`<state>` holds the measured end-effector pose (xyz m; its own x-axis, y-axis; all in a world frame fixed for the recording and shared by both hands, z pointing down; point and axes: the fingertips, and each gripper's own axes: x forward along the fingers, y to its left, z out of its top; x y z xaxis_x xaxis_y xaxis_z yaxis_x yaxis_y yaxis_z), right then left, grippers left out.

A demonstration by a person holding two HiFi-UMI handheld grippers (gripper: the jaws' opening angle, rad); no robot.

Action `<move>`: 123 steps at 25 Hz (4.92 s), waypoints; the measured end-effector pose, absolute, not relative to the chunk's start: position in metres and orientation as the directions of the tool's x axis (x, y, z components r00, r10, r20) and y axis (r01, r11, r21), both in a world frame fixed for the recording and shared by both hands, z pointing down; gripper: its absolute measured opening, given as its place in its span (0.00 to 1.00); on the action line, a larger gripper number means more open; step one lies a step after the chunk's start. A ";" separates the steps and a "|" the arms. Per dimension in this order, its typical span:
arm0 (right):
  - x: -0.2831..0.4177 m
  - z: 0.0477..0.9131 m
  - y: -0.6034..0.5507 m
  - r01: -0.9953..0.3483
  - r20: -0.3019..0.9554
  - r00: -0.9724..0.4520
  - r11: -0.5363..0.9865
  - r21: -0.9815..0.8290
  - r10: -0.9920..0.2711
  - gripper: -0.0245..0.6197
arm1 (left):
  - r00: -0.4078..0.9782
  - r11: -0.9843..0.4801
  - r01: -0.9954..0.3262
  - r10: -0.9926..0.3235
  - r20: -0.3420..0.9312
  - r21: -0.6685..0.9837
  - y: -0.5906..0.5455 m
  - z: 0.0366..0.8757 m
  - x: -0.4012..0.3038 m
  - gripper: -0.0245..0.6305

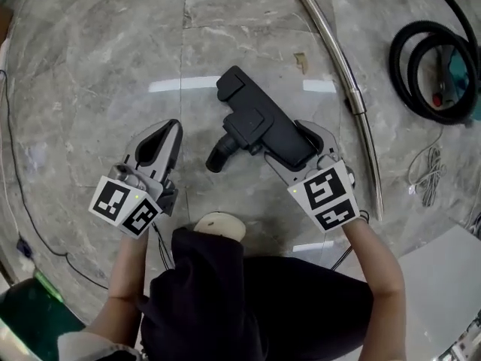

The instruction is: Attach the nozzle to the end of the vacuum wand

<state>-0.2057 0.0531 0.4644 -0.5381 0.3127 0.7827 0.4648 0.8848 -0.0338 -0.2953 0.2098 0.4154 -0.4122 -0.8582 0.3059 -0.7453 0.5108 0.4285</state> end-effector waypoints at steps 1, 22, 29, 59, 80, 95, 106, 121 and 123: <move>-0.191 0.462 0.037 0.447 0.791 -0.535 0.894 -0.032 0.296 0.60 | -0.376 0.479 -0.765 -0.875 0.306 0.430 0.194 0.417 -0.291 0.05; 0.235 0.465 -0.067 -0.688 0.772 -0.459 0.726 0.004 -0.440 0.60 | 0.578 -0.427 -0.783 -0.768 0.276 0.452 -0.125 0.426 0.001 0.05; 0.293 0.502 -0.057 -0.849 0.766 -0.335 0.528 0.007 -0.548 0.60 | 0.672 -0.504 -0.713 -0.690 0.269 0.487 -0.133 0.447 0.068 0.05; 0.167 0.516 -0.043 0.288 0.913 -0.406 0.945 0.154 -0.025 0.60 | 0.642 -0.476 -0.727 -0.727 0.243 0.495 -0.083 0.443 0.035 0.05; 0.181 0.558 -0.037 0.551 0.996 -0.089 0.832 0.066 -0.020 0.39 | 0.616 -0.458 -0.744 -0.752 0.234 0.487 -0.067 0.435 0.015 0.05; 0.189 0.481 -0.093 -0.049 0.848 -0.478 0.971 0.235 -0.229 0.34 | 0.646 -0.497 -0.734 -0.722 0.248 0.464 -0.076 0.436 0.030 0.05; 0.224 0.461 -0.116 -0.239 0.780 -0.521 0.937 0.257 -0.347 0.34 | 0.555 -0.696 -0.715 -0.622 0.552 -0.065 -0.161 0.444 0.036 0.13; 0.263 0.453 -0.133 -0.376 0.738 -0.530 0.896 0.238 -0.418 0.34 | -0.170 -0.969 -0.043 -0.233 0.957 -0.244 -0.223 0.556 -0.081 0.52; 0.265 0.454 -0.137 -0.392 0.737 -0.522 0.888 0.239 -0.429 0.34 | -0.201 -0.975 0.036 -0.223 0.954 -0.220 -0.220 0.558 -0.079 0.46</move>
